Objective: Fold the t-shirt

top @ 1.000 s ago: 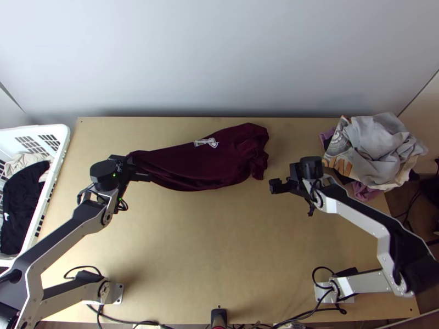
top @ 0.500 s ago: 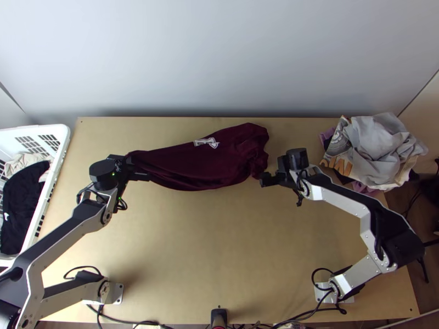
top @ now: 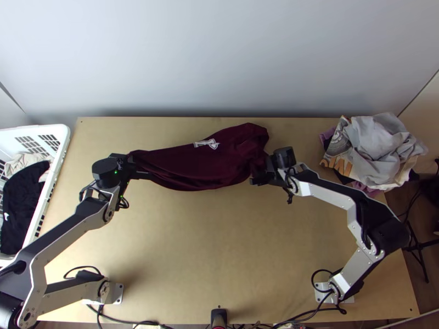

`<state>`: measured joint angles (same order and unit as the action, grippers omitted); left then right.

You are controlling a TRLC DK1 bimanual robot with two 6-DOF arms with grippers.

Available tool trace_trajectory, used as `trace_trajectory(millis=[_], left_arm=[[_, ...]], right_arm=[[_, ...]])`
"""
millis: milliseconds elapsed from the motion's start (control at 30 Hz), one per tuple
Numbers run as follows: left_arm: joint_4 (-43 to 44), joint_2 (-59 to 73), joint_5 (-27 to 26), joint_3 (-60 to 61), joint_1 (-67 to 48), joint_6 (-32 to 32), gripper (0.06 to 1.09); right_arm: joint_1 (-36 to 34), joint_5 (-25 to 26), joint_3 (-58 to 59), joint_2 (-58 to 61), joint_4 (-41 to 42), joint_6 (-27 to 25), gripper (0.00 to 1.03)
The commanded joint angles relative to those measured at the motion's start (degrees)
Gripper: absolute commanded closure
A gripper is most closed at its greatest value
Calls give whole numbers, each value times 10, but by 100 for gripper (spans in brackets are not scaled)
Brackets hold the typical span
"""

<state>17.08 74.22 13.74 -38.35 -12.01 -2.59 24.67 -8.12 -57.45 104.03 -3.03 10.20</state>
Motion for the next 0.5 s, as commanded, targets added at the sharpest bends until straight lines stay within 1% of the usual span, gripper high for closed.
trace_trajectory(millis=[0, 100, 200, 300, 367, 467], left_arm=[[4, 6, 0, -4, -1, 2, 105], [4, 6, 0, -5, 2, 1, 105], [4, 6, 0, -5, 6, 1, 105], [4, 1, -1, -1, 7, 2, 105], [3, -1, -4, 3, 6, 3, 105], [-6, -9, -31, 9, 0, 7, 105]], right_arm=[[13, 19, -21, 15, -5, -6, 99], [0, 26, -19, -15, -8, -10, 99], [-27, 26, -31, -65, -23, -11, 99], [-56, 25, -79, -113, -88, -10, 99], [-66, 25, -103, -154, -117, -9, 99], [-62, 25, -144, -208, -164, -7, 99]])
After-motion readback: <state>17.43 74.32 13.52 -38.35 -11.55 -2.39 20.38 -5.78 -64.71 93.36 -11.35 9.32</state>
